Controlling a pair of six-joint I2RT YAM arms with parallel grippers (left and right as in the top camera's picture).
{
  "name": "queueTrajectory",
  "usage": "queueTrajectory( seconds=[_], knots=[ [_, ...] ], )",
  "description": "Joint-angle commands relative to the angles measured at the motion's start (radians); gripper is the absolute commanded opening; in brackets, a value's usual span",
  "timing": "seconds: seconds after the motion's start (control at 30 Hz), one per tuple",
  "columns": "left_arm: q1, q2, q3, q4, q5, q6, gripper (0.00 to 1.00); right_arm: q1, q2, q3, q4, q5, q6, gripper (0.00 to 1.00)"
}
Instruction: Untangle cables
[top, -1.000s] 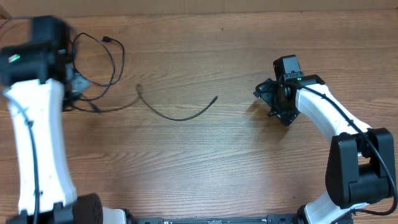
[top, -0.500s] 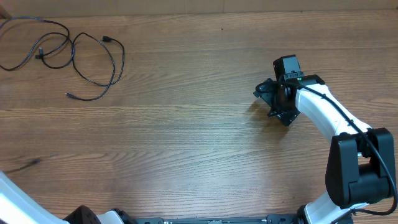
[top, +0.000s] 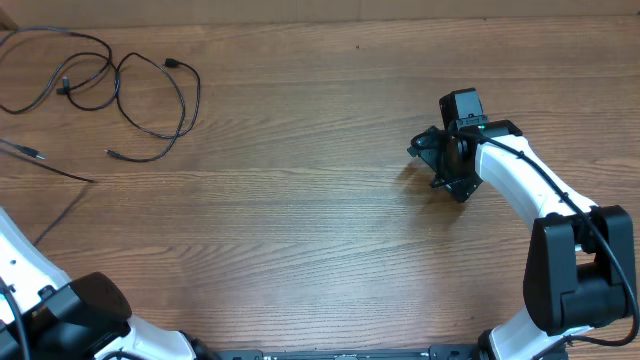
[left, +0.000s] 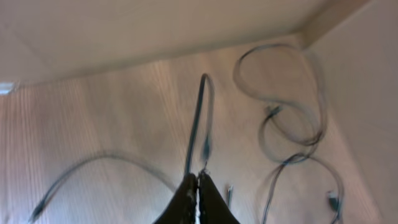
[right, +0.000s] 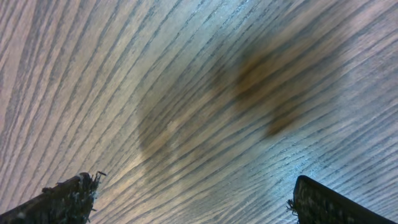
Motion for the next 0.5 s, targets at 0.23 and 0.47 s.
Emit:
queueTrajectory(
  seconds=[0.23,0.47],
  knots=[
    [0.02,0.176,-0.179,-0.293,-0.073,-0.418,0.05,-0.001,0.0,0.006,0.002,0.0,-0.004,1.0],
    [-0.016,0.19,-0.312,-0.214,0.085,-0.311,0.11,-0.001,0.0,0.006,0.002,0.0,-0.004,1.0]
  ],
)
